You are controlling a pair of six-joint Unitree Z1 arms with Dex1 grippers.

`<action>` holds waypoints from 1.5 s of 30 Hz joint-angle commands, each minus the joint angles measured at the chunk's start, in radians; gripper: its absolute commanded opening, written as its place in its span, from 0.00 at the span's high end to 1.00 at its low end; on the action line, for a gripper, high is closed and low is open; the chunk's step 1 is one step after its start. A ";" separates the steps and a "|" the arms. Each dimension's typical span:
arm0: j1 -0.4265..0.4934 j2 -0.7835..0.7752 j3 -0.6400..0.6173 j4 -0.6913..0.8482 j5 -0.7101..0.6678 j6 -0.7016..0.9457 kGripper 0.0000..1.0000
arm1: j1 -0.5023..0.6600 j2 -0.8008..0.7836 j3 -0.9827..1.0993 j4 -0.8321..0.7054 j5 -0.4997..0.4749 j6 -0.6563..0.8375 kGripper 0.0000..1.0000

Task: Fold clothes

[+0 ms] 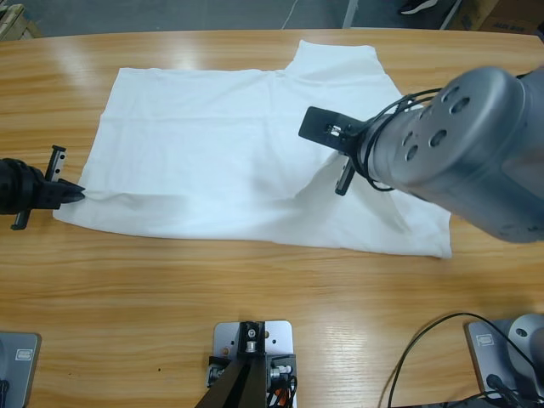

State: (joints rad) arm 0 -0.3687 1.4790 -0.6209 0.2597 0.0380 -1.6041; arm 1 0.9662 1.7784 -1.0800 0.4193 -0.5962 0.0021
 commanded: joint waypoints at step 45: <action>0.082 0.103 -0.072 -0.160 -0.055 0.229 0.12 | -0.179 0.001 0.003 -0.155 -0.186 -0.390 0.03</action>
State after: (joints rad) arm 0 -0.3378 1.5820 -0.6942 0.1315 0.0367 -1.5069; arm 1 0.8002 1.8984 -1.1269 0.2692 -0.7322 -0.3944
